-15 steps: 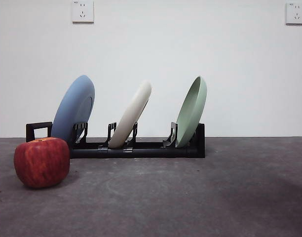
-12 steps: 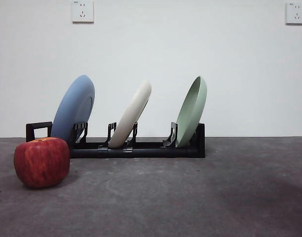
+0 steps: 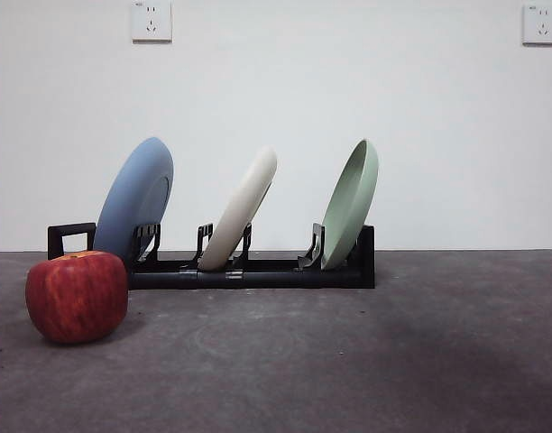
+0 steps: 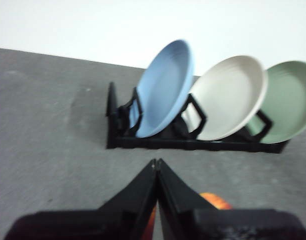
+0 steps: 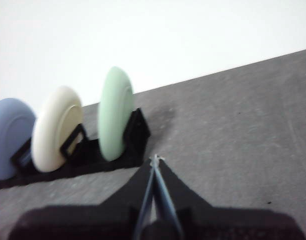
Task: Take the yellow plate from the plate rack,put the plate on the table,take the apple from the table,put the apple in the plate
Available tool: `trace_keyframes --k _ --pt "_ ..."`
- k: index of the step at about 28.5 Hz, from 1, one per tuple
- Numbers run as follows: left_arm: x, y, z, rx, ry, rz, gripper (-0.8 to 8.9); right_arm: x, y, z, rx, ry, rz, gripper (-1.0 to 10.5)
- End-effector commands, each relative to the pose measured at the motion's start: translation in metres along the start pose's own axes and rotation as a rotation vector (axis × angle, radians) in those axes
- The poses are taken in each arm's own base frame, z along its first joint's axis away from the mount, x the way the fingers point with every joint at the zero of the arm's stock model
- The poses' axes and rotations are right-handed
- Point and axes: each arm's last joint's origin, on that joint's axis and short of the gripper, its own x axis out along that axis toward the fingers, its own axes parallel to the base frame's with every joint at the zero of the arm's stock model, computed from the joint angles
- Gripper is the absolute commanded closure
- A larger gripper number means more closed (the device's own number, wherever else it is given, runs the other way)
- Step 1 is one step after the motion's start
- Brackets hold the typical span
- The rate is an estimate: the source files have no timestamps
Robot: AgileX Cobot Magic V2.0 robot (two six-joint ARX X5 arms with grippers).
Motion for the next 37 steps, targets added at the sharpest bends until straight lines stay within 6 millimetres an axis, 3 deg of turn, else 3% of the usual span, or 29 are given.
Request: trace_keyframes --k 1,9,17,23,29,30,31,33,34,37 --pt "-0.006 -0.006 0.018 -0.01 0.011 -0.048 8.2 -0.004 0.007 0.019 0.001 0.042 0.021 9.6" --pt "-0.021 -0.023 0.065 0.025 0.129 -0.179 8.2 -0.013 0.028 0.074 -0.118 0.255 0.12 9.6" --pt "-0.039 -0.039 0.107 0.089 0.204 -0.232 8.2 -0.019 0.043 0.114 -0.18 0.416 0.197 9.6" --pt "-0.051 -0.046 0.123 0.12 0.221 -0.263 8.2 -0.021 0.047 0.127 -0.206 0.477 0.214 9.6" --pt "-0.052 -0.047 0.121 0.105 0.255 -0.315 8.13 -0.02 0.049 0.128 -0.197 0.481 0.246 9.4" --pt "-0.052 -0.048 0.121 0.103 0.258 -0.326 8.02 -0.02 0.049 0.128 -0.195 0.481 0.252 8.9" --pt "-0.051 -0.048 0.121 0.1 0.261 -0.332 7.31 -0.02 0.049 0.128 -0.192 0.481 0.264 7.7" --pt "-0.051 -0.047 0.121 0.098 0.263 -0.332 4.5 -0.021 0.049 0.128 -0.186 0.482 0.279 5.1" --pt "-0.051 -0.048 0.121 0.099 0.263 -0.334 3.27 -0.021 0.05 0.128 -0.184 0.483 0.28 4.3" --pt "-0.051 -0.048 0.122 0.099 0.258 -0.364 3.01 -0.021 0.05 0.128 -0.183 0.483 0.28 4.1"
